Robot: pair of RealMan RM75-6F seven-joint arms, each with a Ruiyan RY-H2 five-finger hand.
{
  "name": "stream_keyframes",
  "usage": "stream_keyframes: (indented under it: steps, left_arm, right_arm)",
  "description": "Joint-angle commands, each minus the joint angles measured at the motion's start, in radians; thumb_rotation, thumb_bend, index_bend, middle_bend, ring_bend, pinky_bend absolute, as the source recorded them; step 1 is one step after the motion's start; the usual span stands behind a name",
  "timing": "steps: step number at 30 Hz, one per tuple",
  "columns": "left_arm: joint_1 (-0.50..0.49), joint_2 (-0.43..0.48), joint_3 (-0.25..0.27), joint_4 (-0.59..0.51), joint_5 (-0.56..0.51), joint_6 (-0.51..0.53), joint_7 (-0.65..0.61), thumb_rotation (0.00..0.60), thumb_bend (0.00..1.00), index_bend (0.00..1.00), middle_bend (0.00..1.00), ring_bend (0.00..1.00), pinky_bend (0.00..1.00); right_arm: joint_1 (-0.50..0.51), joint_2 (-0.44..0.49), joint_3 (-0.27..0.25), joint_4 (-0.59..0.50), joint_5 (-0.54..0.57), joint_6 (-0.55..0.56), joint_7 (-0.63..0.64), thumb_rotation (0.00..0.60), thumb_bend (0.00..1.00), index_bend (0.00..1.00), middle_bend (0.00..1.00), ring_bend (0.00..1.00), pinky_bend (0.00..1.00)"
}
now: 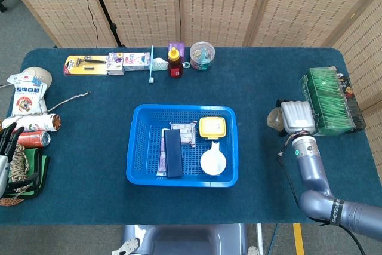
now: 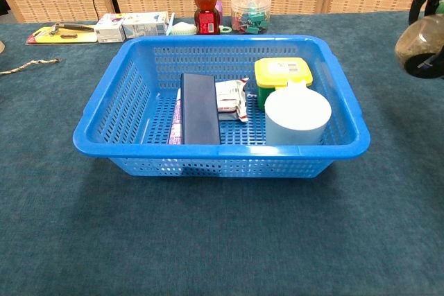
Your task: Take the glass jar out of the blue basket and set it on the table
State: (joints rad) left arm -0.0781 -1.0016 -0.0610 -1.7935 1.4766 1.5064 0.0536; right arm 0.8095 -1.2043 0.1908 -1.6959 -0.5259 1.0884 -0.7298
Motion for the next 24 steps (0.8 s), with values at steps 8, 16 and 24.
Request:
stream_keyframes:
  steps: [8, 16, 24]
  left_arm:
    - [0.001, 0.0, 0.001, 0.0, 0.001, 0.0, -0.001, 0.6, 0.02, 0.0, 0.0, 0.0, 0.0]
    - [0.001, 0.005, 0.0, 0.001, -0.004, -0.004, -0.014, 0.6, 0.02, 0.0, 0.0, 0.0, 0.0]
    - [0.002, 0.009, 0.001, 0.0, -0.002, -0.003, -0.025, 0.6, 0.02, 0.0, 0.0, 0.0, 0.0]
  right_arm:
    - [0.034, -0.06, -0.045, 0.041, 0.074, -0.035, -0.066, 0.6, 0.36, 0.58, 0.53, 0.58, 0.71]
    - [0.049, -0.086, -0.052, 0.043, 0.105, -0.044, -0.073, 0.6, 0.37, 0.36, 0.39, 0.48, 0.69]
    - [0.044, -0.064, -0.055, 0.027, 0.069, -0.067, -0.029, 0.6, 0.37, 0.04, 0.26, 0.36, 0.69]
